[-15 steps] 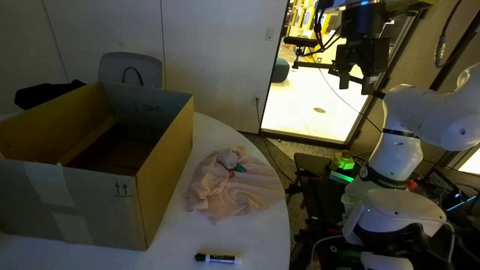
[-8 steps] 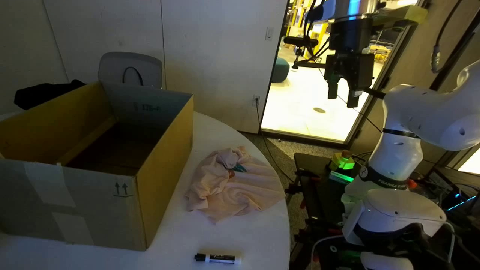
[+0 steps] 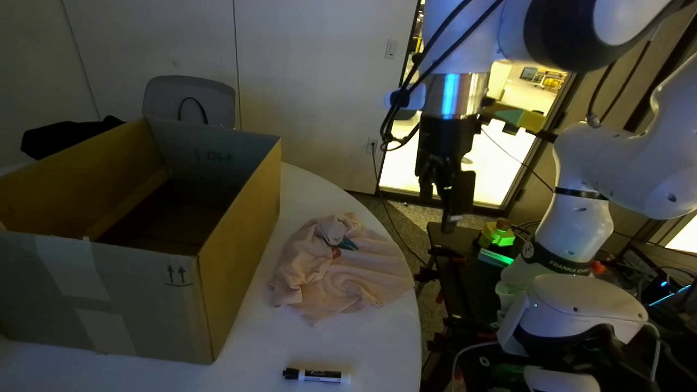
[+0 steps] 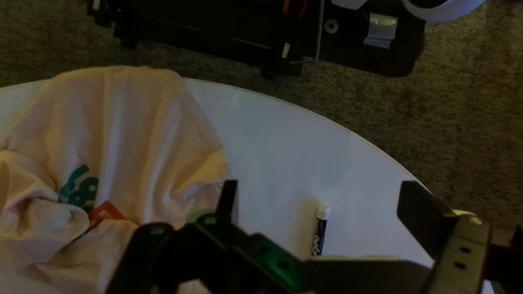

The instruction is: Put the marker in the cloth and wrap it

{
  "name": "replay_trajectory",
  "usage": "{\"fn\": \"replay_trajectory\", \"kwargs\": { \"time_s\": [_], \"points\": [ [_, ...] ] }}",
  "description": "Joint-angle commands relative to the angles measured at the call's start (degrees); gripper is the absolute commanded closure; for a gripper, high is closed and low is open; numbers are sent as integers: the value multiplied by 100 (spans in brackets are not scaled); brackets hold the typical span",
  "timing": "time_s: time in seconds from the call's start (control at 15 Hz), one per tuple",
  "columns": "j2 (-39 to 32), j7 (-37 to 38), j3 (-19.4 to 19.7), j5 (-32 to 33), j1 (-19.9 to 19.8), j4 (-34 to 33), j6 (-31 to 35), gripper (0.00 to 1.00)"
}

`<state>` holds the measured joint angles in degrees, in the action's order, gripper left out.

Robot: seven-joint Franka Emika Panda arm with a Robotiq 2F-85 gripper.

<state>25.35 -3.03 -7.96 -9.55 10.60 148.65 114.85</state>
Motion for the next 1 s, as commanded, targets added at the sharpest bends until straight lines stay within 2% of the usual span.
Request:
{"fn": "replay_trajectory", "kwargs": {
  "time_s": [0.0, 0.47, 0.73, 0.93],
  "points": [
    [-1055, 12, -304, -118, 291, -268, 818, 0],
    [-2700, 610, -795, -31, 574, -860, 2179, 0],
    [-3481, 1017, -865, 69, 635, -1286, 2786, 0],
    [-4064, 1360, -781, 244, 696, -1585, 3210, 0]
  ]
}}
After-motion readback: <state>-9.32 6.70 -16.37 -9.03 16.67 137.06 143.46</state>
